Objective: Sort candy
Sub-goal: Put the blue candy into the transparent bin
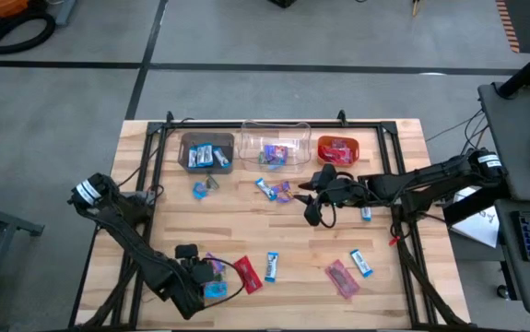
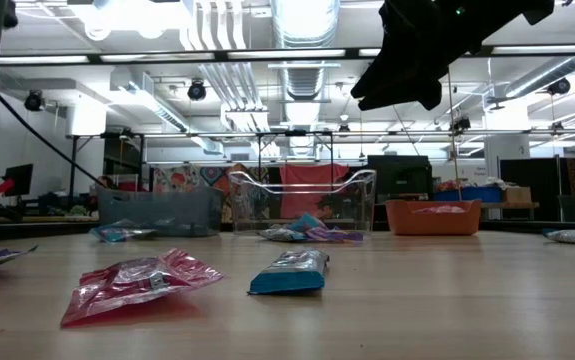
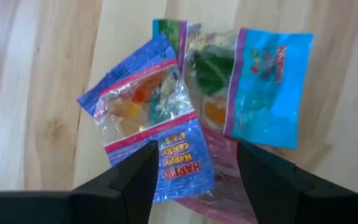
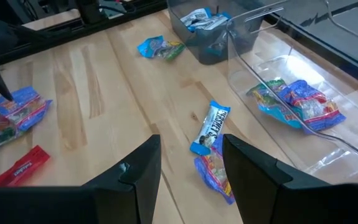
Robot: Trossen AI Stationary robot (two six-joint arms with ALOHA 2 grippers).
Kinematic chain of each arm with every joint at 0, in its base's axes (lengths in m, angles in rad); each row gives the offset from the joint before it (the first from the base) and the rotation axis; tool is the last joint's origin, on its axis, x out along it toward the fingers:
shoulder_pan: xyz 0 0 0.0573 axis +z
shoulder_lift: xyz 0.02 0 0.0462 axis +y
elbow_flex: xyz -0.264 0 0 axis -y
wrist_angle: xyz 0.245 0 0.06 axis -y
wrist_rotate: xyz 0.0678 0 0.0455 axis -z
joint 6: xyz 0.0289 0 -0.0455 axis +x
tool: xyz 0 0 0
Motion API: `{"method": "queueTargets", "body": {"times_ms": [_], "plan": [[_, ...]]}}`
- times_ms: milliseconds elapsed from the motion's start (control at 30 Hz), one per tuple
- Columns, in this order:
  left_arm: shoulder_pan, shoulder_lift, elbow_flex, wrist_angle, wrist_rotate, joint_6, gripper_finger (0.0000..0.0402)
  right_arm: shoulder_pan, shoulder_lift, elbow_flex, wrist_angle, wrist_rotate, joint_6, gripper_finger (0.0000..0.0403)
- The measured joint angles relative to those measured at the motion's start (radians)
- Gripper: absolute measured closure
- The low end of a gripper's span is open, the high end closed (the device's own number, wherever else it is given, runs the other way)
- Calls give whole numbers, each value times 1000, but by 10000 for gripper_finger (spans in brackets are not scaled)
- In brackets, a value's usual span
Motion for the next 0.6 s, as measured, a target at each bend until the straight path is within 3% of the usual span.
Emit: {"method": "queueTargets", "body": {"times_ms": [333,467,600], "plan": [[0,52,0,-29,-18,-37,224,0,0,0,0,2,2,241],[0,52,-1,-37,-25,-38,283,0,0,0,0,2,7,241],[0,52,-1,-37,-26,-34,373,0,0,0,0,2,7,241]]}}
